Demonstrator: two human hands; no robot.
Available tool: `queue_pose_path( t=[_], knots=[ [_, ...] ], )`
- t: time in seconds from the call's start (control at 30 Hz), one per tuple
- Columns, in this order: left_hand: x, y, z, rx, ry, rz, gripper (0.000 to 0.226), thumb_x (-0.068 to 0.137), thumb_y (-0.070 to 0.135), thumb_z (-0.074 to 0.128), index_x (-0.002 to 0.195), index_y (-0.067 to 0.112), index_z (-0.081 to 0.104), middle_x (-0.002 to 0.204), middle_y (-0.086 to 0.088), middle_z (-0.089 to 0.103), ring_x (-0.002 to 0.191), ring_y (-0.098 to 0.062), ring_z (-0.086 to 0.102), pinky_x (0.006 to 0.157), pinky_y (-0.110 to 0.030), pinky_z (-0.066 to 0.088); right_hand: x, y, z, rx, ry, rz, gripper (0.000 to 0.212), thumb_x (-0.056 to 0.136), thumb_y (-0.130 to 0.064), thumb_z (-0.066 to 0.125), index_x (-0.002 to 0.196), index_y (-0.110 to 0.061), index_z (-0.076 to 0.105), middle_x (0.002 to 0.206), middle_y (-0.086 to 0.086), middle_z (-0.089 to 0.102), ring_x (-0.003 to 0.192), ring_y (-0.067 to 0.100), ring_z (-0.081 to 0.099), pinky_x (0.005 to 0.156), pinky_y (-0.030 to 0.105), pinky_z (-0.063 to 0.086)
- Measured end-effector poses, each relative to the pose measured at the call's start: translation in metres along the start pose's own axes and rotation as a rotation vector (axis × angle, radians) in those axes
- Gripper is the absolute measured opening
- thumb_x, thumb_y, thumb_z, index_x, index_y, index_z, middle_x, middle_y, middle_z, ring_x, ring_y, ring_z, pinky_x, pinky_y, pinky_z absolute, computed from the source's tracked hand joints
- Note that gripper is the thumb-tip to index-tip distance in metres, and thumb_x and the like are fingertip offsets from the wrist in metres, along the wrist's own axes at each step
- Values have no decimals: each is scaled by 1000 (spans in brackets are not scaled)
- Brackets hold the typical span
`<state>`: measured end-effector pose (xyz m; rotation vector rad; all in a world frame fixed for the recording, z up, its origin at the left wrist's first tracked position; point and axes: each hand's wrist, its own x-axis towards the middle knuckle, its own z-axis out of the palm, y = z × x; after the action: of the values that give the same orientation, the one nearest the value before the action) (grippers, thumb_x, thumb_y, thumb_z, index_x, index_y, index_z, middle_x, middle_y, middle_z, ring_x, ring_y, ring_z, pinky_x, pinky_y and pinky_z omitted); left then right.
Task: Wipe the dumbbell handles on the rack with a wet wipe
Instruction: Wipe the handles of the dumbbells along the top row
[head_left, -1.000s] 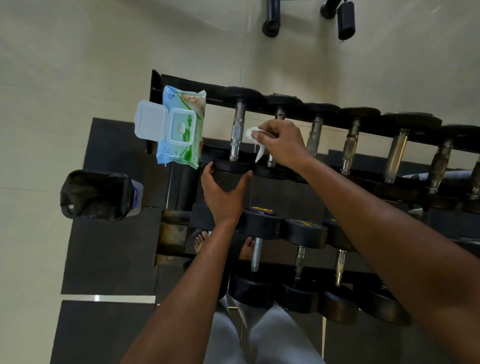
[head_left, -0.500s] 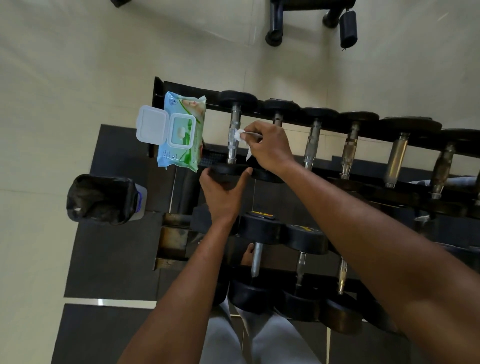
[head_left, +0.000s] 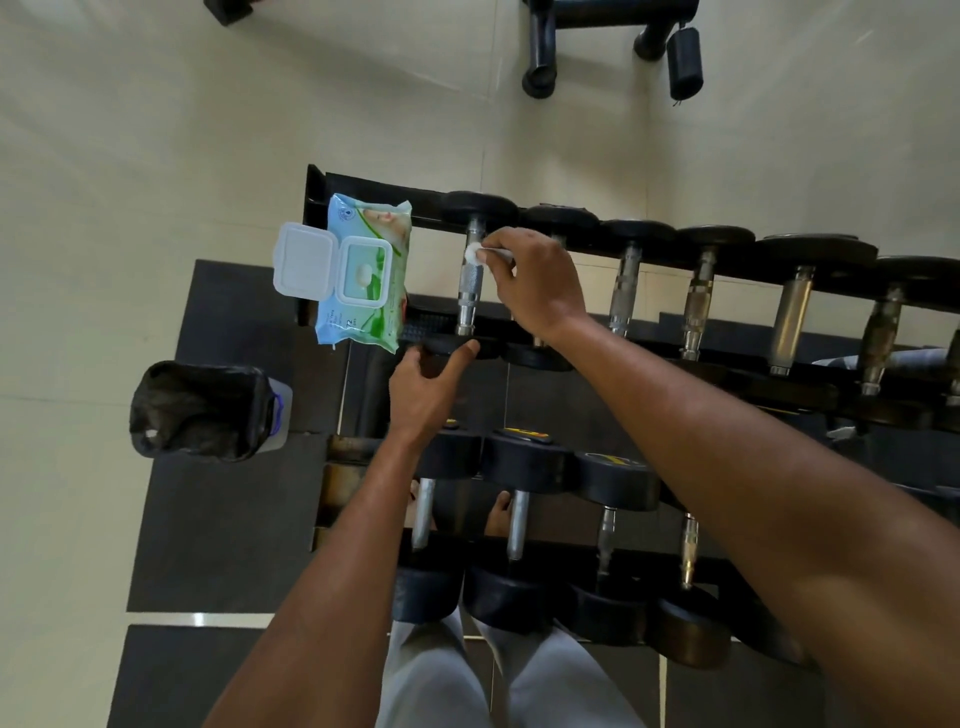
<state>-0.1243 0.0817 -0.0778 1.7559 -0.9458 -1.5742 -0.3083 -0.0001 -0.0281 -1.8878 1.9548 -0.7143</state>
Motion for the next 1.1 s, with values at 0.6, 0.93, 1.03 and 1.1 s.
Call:
queue_pose_path(
  t=[0.6, 0.93, 1.03, 1.1],
  knots=[
    [-1, -15, -6, 70, 0, 19, 106, 62, 77, 93, 145, 23, 57, 133, 9, 70, 124, -10, 67, 98, -46, 62, -21, 9, 12, -31, -135, -9, 13, 99, -34, 73, 109, -26, 77, 105, -9, 76, 91, 14, 69, 74, 42, 59],
    [0, -14, -11, 129, -20, 26, 115, 61, 81, 90, 150, 19, 53, 139, 4, 67, 128, -12, 65, 104, -44, 59, -14, 2, 14, 280, -85, 331, 12, 97, -26, 78, 108, -20, 75, 100, -8, 74, 91, 4, 69, 82, 26, 61],
    [1, -14, -11, 148, -25, 39, 117, 61, 82, 89, 151, 17, 52, 142, 2, 66, 130, -13, 63, 110, -41, 56, 18, -6, 9, 448, 6, 518, 9, 99, -24, 75, 106, -20, 73, 98, -10, 72, 94, 4, 68, 87, 25, 59],
    [1, -14, -11, 152, -32, 42, 116, 62, 81, 89, 152, 17, 52, 143, 2, 65, 132, -13, 61, 111, -40, 54, 24, -12, 10, 509, 26, 600, 4, 100, -22, 73, 98, -25, 73, 96, -10, 71, 93, 5, 68, 87, 24, 57]
  ],
)
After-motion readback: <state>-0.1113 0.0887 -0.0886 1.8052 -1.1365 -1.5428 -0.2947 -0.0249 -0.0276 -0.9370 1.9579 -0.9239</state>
